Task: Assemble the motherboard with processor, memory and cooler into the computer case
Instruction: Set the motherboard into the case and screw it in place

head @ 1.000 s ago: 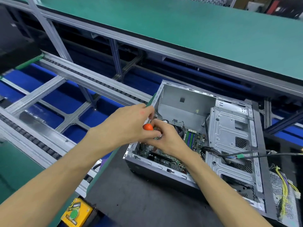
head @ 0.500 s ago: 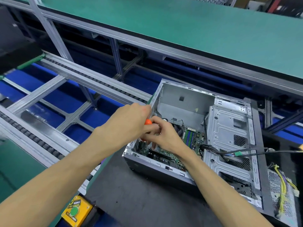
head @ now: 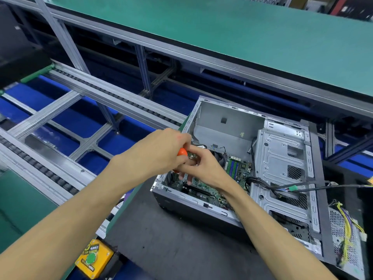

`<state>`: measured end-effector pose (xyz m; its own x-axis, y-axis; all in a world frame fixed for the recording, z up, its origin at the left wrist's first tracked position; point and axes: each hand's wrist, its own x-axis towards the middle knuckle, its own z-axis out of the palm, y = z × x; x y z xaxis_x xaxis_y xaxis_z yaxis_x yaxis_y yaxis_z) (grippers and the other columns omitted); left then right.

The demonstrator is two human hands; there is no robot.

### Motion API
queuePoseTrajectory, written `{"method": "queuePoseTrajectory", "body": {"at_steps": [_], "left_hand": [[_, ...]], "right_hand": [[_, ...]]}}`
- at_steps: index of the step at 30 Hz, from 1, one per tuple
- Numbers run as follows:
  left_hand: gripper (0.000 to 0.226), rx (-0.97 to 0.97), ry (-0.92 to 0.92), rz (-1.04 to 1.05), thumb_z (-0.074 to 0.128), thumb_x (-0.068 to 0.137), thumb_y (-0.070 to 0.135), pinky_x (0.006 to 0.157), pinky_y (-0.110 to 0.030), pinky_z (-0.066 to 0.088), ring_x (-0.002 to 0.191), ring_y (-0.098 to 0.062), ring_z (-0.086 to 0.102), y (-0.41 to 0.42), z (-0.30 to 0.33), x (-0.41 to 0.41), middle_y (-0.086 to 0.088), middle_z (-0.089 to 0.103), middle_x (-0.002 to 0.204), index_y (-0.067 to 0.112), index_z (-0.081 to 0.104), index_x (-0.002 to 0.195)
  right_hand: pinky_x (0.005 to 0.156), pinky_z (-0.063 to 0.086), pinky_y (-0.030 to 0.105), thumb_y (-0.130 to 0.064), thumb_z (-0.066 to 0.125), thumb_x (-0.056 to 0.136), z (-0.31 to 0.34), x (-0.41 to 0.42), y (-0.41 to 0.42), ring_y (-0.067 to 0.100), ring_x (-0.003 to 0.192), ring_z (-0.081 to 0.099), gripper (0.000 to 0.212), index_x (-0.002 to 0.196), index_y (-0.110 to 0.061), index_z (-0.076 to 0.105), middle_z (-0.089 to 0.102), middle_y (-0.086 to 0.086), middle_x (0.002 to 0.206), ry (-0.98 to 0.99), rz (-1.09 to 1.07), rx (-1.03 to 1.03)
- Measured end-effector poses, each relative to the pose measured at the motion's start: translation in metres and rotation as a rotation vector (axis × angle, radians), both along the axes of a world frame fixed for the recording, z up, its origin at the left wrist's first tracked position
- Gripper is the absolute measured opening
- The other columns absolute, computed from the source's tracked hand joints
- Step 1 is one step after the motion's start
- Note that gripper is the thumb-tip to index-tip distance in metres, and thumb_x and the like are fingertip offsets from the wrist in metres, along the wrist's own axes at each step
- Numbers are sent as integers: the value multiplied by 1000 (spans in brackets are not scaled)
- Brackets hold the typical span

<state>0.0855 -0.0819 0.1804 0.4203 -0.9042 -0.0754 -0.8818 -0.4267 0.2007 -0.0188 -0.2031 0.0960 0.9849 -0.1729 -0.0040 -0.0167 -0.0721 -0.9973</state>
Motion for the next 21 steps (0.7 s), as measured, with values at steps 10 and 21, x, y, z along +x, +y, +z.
{"method": "queuePoseTrajectory", "body": {"at_steps": [10,21], "left_hand": [[52,-34,-128,113,55,80,74,49,-30,33,60,-16,51,3,-6,2,5,49,68,23,46,88],[30,13,77,-88,52,90,51,71,-33,47,82,-11,49,8,1,4,9,47,99,31,50,113]], "right_hand": [[51,55,32,-7,76,88,2,1,-5,26,64,67,24,110,-7,67,71,18,83,8,-12,-54],[55,61,39,-1,71,90,1,-2,-5,43,70,69,20,107,-11,66,72,16,80,38,25,32]]}}
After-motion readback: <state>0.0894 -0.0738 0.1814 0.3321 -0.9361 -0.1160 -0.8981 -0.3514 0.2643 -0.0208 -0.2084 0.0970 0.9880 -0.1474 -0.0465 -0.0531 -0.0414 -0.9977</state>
